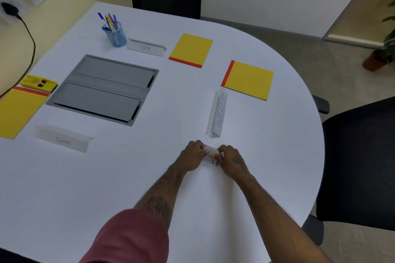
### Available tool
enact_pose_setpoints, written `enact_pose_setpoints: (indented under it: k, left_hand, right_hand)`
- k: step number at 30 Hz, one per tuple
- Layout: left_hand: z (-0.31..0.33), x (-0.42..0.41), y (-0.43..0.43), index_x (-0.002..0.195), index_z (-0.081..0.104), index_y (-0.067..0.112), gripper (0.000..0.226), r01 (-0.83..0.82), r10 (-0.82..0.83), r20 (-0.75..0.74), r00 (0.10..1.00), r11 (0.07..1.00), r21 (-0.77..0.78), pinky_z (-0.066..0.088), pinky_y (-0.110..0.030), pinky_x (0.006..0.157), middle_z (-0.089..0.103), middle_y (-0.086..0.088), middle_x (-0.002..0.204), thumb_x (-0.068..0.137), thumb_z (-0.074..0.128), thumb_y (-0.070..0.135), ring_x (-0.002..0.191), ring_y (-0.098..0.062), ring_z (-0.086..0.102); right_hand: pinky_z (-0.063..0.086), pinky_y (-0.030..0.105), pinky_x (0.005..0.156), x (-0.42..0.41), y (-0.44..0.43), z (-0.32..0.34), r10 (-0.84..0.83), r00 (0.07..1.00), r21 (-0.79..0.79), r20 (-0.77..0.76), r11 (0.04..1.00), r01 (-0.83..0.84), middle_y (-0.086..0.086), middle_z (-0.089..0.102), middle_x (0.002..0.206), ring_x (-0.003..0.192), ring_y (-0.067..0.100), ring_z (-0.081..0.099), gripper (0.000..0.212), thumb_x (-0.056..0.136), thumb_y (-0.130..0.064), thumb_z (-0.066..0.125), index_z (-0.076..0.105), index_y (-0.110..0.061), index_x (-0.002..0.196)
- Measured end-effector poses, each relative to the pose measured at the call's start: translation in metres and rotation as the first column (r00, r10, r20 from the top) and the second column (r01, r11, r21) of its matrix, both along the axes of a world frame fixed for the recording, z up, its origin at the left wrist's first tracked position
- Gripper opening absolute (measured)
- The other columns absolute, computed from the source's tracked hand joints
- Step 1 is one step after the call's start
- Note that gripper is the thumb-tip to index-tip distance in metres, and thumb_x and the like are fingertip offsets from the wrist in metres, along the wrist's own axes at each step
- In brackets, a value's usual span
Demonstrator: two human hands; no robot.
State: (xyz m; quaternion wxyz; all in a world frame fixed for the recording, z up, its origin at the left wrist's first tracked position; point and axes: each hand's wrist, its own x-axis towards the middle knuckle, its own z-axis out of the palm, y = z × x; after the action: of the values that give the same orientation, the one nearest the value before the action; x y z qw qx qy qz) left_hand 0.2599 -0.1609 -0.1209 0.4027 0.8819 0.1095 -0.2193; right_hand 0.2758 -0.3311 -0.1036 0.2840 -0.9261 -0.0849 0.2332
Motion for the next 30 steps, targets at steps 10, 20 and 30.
enact_pose_setpoints:
  k: [10,20,30]
  left_hand:
    - [0.080,-0.051,0.052,0.140,0.038,0.022,0.046,-0.161,0.172,0.079,0.982,0.978,-0.136,0.052,-0.040,0.087,0.058,-0.017,0.121,0.100,0.054,0.036,0.093,-0.024,0.059]
    - [0.144,-0.127,0.142,0.149,0.030,0.031,0.056,-0.394,0.423,0.125,0.898,0.896,-0.203,0.056,-0.039,0.089,0.054,-0.011,0.124,0.099,0.055,0.037,0.100,-0.025,0.062]
    - [0.149,-0.175,0.274,0.146,0.038,0.026,0.056,-0.552,0.579,0.195,0.792,0.814,-0.180,0.048,-0.038,0.096,0.050,-0.013,0.143,0.097,0.056,0.045,0.124,-0.031,0.055]
  right_hand:
    - [0.050,0.032,0.084,-0.015,0.043,0.063,0.180,0.974,0.167,0.136,0.965,-0.201,0.006,0.066,0.106,0.094,0.022,0.064,0.025,0.094,-0.031,0.061,0.070,-0.017,0.113]
    - [0.044,0.011,0.066,-0.050,0.144,0.126,0.381,0.920,0.284,0.094,0.875,-0.392,-0.005,0.071,0.091,0.082,0.008,0.064,0.020,0.094,-0.028,0.063,0.072,-0.016,0.106]
    - [0.054,0.040,0.074,-0.076,0.296,0.146,0.457,0.887,0.323,0.071,0.830,-0.454,0.003,0.063,0.071,0.070,0.016,0.057,0.017,0.094,-0.023,0.063,0.071,-0.010,0.087]
